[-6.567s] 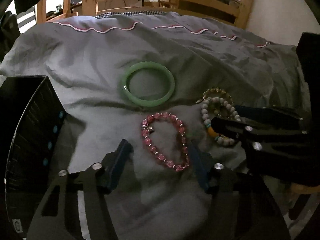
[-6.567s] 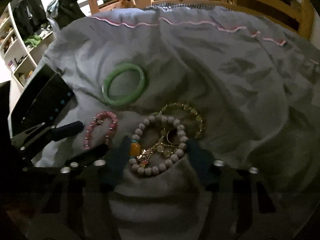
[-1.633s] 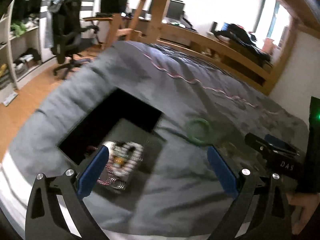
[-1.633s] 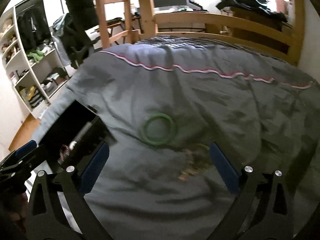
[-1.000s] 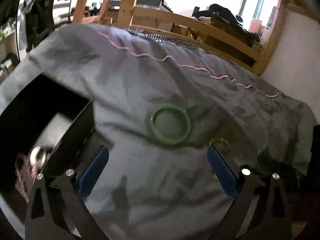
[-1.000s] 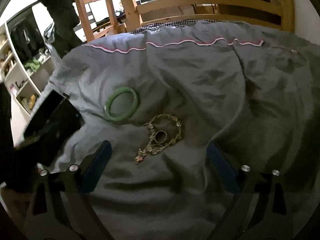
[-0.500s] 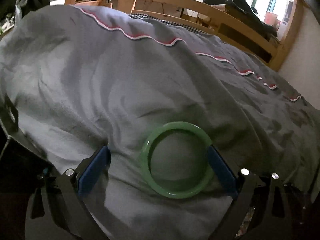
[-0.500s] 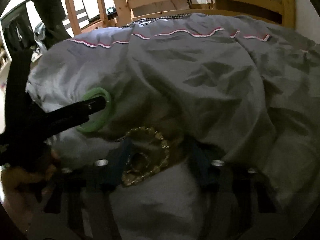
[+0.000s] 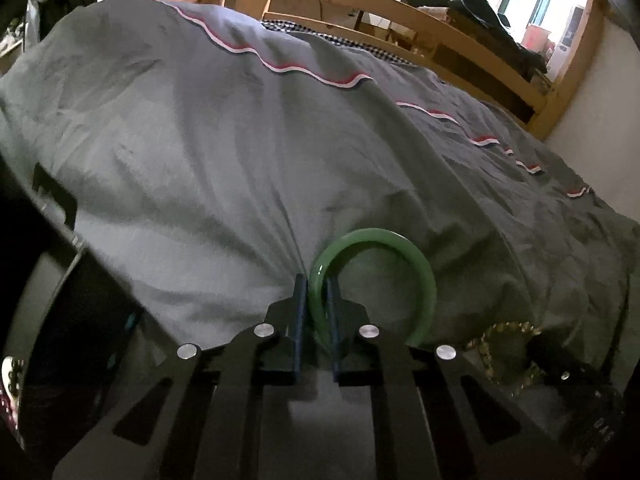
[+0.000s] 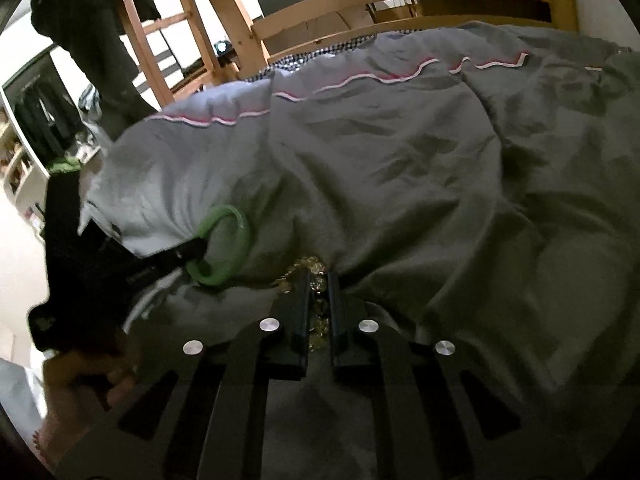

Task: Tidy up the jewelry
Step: 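Grasp the green jade bangle with the left tool while the right tool grasps the gold chain bracelet, then carry the bangle over the black box with the left tool while the right tool carries the gold bracelet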

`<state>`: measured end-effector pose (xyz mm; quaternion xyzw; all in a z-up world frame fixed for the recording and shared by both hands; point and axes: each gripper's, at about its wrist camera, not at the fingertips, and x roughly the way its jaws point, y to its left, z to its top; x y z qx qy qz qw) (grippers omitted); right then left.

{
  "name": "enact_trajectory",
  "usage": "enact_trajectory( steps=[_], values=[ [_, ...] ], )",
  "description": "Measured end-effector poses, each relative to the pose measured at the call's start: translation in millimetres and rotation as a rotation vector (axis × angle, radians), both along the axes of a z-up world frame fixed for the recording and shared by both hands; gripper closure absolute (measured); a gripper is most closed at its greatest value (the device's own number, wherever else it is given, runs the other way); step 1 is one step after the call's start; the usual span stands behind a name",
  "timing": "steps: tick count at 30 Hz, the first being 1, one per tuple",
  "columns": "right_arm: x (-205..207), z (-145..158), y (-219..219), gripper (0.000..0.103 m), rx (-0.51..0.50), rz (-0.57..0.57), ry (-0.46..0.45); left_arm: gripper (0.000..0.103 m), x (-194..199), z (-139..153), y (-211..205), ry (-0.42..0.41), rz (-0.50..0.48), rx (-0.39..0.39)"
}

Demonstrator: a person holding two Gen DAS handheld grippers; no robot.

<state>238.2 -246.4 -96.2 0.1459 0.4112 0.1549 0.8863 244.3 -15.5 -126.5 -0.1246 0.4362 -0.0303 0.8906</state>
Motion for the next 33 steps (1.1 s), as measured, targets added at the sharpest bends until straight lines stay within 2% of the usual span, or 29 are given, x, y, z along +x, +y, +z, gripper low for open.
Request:
enact_trajectory(
  steps=[1,3,5,6,8,11,13,16,17,18,20,21,33],
  values=[
    [-3,5,-2,0.094,0.012,-0.005,-0.011,0.093,-2,0,0,0.008,-0.003,-0.020],
    [-8,13,-4,0.094,0.025,-0.010,-0.030,0.079,-7,1,0,0.001,-0.015,-0.044],
    [-11,20,-5,0.094,0.031,-0.011,-0.043,0.018,-3,0,-6,-0.004,-0.024,-0.032],
    [-13,25,-6,0.094,0.036,-0.011,-0.051,0.007,-4,2,-8,-0.019,-0.010,-0.006],
    [-15,28,-7,0.094,0.043,-0.010,-0.056,0.007,-4,4,-17,-0.044,-0.018,0.049],
    [-17,30,-7,0.094,0.054,-0.007,-0.054,0.007,8,-4,-27,-0.018,-0.028,0.113],
    [-18,30,-5,0.094,0.053,-0.002,-0.053,0.007,15,-9,-29,-0.008,-0.022,0.127],
    [-17,31,-6,0.094,0.059,-0.002,-0.050,0.016,15,-7,-33,-0.016,-0.036,0.136],
    [-17,31,-6,0.094,0.060,-0.002,-0.050,0.016,14,-6,-34,-0.022,-0.041,0.144],
    [-16,31,-6,0.094,0.057,-0.002,-0.049,0.016,12,-4,-36,-0.029,-0.042,0.155],
    [-17,31,-5,0.094,0.056,0.000,-0.050,0.007,14,-2,-39,-0.033,-0.028,0.181],
    [-17,31,-5,0.094,0.054,0.001,-0.050,0.006,12,-1,-39,-0.039,-0.024,0.184],
    [-17,30,-3,0.094,0.066,0.001,-0.040,0.006,4,0,-29,-0.095,-0.070,0.043]
  ],
)
